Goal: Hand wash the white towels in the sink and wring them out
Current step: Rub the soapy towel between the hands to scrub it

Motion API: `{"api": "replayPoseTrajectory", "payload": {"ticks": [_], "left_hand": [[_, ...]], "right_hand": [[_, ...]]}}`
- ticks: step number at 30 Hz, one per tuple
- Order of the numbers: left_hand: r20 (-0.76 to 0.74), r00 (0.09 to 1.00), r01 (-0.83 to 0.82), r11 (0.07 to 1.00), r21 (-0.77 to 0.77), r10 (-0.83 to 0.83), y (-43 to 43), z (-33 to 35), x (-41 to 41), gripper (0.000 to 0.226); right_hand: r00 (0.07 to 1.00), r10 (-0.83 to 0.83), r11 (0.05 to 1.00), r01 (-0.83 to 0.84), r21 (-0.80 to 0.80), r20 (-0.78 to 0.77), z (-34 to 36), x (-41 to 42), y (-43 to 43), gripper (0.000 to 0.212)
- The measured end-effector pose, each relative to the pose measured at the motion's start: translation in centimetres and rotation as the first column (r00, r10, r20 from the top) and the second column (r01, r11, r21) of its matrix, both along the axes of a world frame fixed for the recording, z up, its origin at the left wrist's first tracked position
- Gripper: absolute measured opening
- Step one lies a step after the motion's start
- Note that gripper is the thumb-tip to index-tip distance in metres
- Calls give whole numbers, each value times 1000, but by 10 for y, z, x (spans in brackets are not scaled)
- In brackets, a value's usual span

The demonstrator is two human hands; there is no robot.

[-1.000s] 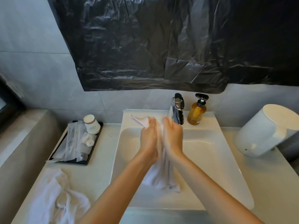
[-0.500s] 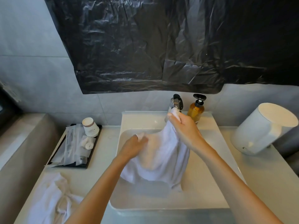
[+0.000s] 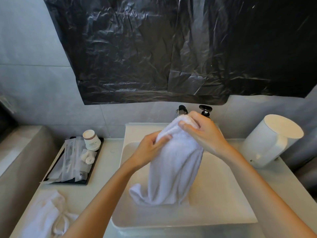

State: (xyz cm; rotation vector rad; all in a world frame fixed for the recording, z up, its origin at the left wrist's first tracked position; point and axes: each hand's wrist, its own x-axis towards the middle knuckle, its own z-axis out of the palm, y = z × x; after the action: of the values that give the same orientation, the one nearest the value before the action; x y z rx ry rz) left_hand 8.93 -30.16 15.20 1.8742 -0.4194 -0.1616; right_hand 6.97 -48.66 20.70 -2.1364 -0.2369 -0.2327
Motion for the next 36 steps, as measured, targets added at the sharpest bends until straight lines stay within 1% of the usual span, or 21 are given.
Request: {"api": "replayPoseTrajectory", "payload": {"ticks": [1, 2, 3, 5, 6, 8, 10, 11, 13, 15, 17, 19, 21, 23, 25, 27, 29, 30, 32, 35, 36], "left_hand": [[15, 999, -46, 998, -43, 47, 0, 4, 2, 32], [36, 996, -73, 994, -83, 76, 0, 9, 3, 28], [65, 994, -79, 991, -111, 87, -2, 16, 3, 27], [125, 988, -76, 988, -135, 93, -6, 26, 3, 35], [134, 984, -97, 982, -162, 119, -7, 30, 2, 35], [124, 971, -174, 957, -232, 206, -5, 38, 3, 23], [148, 950, -236, 941, -241, 276, 3, 46, 5, 21], [172, 941, -248, 941, -229, 290, 8, 48, 7, 21], [216, 921, -288, 939, -187, 325, 18, 47, 13, 21], [263, 895, -347, 932, -101, 362, 28, 39, 21, 27], [283, 878, -397, 918, -22, 386, 35, 27, 27, 41], [259, 881, -417, 908, 33, 396, 36, 19, 29, 45], [176, 904, -403, 914, 51, 389, 31, 10, 27, 41], [26, 913, -407, 913, -21, 408, 22, -1, 27, 33], [-105, 896, -441, 892, -104, 431, 6, -10, 27, 31], [-199, 887, -447, 884, -135, 418, -20, -17, 21, 27], [-261, 893, -412, 900, -141, 367, -51, -20, 3, 28], [-280, 893, -402, 905, -138, 353, -65, -23, -8, 31], [-302, 887, -399, 909, -122, 349, -83, -25, -27, 40], [-254, 910, -360, 928, -99, 327, -84, -21, -28, 46], [-241, 913, -361, 927, -103, 329, -81, -18, -23, 47]], "right_hand": [[999, -10, 1000, 9, -22, -35, -4, -1, -6, 34], [995, 3, 999, -8, -50, -104, -10, -3, -10, 34], [980, 42, 998, -51, -44, -196, -18, -6, -12, 42], [918, 127, 992, -122, 39, -375, -39, -11, -17, 59], [892, 149, 989, -141, 51, -426, -49, -13, -21, 60], [871, 171, 984, -177, 31, -460, -67, -15, -31, 51], [896, 126, 989, -145, -12, -426, -81, -16, -42, 63], [920, 85, 993, -111, -47, -383, -84, -16, -48, 64], [965, -23, 999, 14, -34, -260, -74, -16, -56, 44], [977, -146, 982, 162, 98, -153, -50, -15, -61, 30], [972, -216, 947, 231, 221, -92, -30, -13, -61, 28], [967, -235, 929, 253, 270, -99, -24, -11, -58, 27], [963, -228, 914, 262, 309, -143, -29, -12, -54, 29], [952, -240, 897, 292, 333, -188, -38, -15, -44, 31], [947, -245, 873, 309, 378, -208, -52, -19, -23, 31], [948, -240, 878, 304, 370, -211, -66, -22, 6, 31], [944, -256, 889, 315, 332, -210, -78, -21, 29, 30], [934, -290, 880, 346, 324, -210, -80, -18, 36, 31], [892, -385, 823, 447, 349, -235, -80, -9, 38, 36], [808, -512, 696, 589, 410, -290, -79, -7, 42, 35], [803, -516, 690, 596, 411, -298, -79, -12, 46, 33]]}}
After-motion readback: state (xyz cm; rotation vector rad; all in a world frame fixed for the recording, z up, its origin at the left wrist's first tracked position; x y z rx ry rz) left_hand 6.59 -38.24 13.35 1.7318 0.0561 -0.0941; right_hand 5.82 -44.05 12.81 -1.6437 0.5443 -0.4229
